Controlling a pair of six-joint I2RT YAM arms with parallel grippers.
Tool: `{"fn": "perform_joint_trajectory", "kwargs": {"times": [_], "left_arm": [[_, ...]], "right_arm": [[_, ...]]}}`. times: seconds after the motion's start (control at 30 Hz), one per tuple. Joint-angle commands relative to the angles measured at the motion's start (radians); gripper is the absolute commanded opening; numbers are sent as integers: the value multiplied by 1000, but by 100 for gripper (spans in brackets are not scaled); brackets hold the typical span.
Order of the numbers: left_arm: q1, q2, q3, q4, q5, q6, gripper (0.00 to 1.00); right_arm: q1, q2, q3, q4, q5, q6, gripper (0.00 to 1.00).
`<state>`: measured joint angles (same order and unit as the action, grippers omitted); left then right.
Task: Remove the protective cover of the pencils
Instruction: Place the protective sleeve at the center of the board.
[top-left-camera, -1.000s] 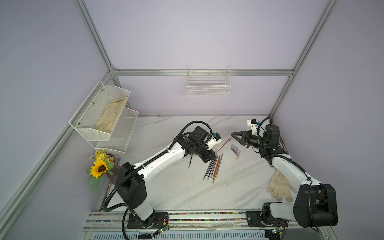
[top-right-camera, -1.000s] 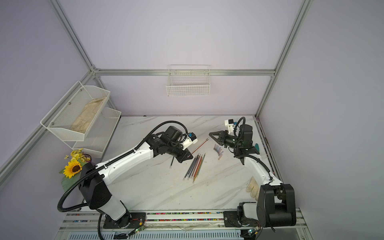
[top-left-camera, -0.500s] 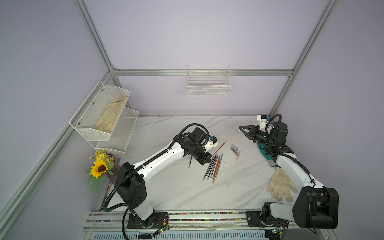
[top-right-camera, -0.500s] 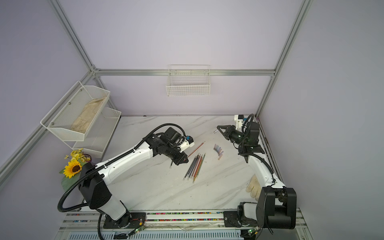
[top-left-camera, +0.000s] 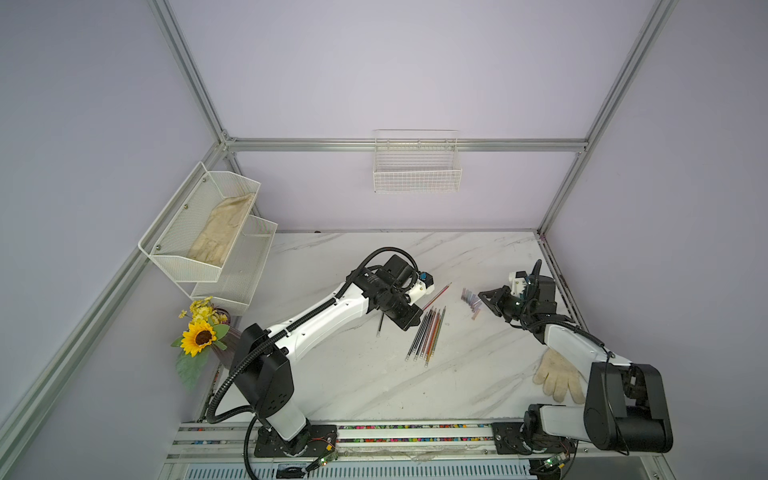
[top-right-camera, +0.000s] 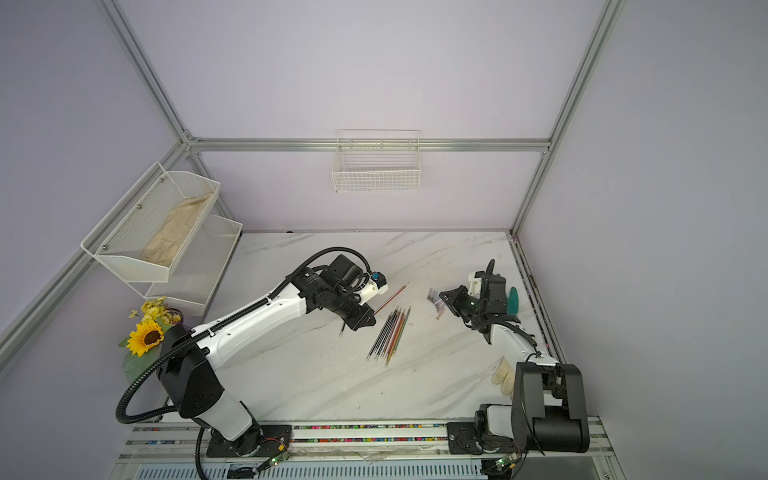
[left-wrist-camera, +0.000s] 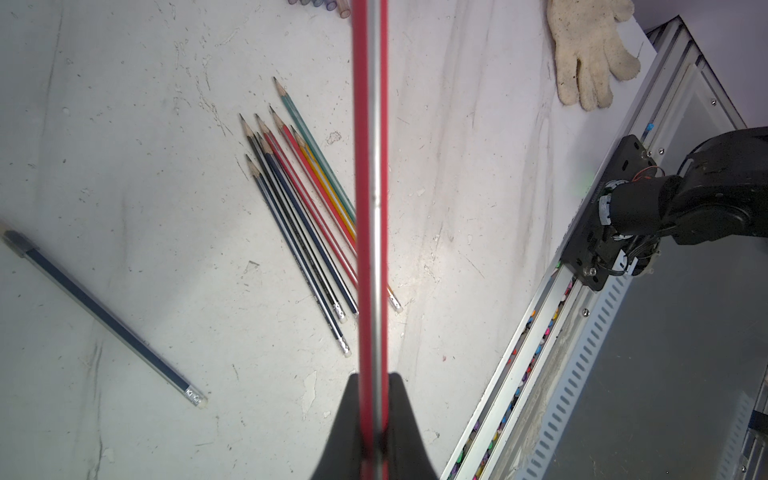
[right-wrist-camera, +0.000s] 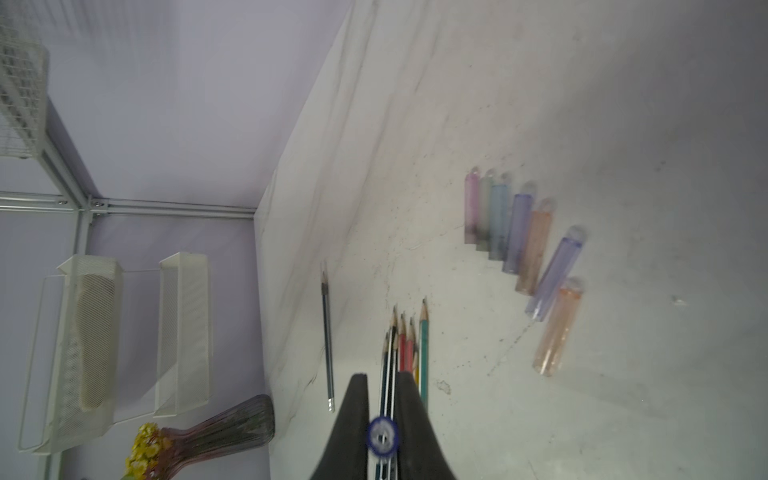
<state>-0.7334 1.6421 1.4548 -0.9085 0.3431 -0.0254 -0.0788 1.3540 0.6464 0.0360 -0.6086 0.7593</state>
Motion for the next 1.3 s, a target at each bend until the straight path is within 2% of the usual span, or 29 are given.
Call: {"fn": "perform_joint_trajectory", "kwargs": {"times": [0.0, 0.17, 0.67, 1.0, 1.27], "left_arm": [[3, -2, -6, -4, 1, 4, 0], [1, -4, -7, -6, -1, 3, 0], [-1, 2, -3, -7, 4, 4, 0], [-1, 5, 0, -8, 6, 4, 0], [-1, 9, 0, -9, 6, 5, 0]], "right_arm": [[-20, 64, -7, -29, 90, -68, 1], [-29, 98, 2, -60, 177, -112, 4], [-54, 239, 14, -38, 150, -158, 11], [-65, 260, 17, -16, 118, -153, 28], [-72, 252, 16, -16, 107, -153, 29]]}}
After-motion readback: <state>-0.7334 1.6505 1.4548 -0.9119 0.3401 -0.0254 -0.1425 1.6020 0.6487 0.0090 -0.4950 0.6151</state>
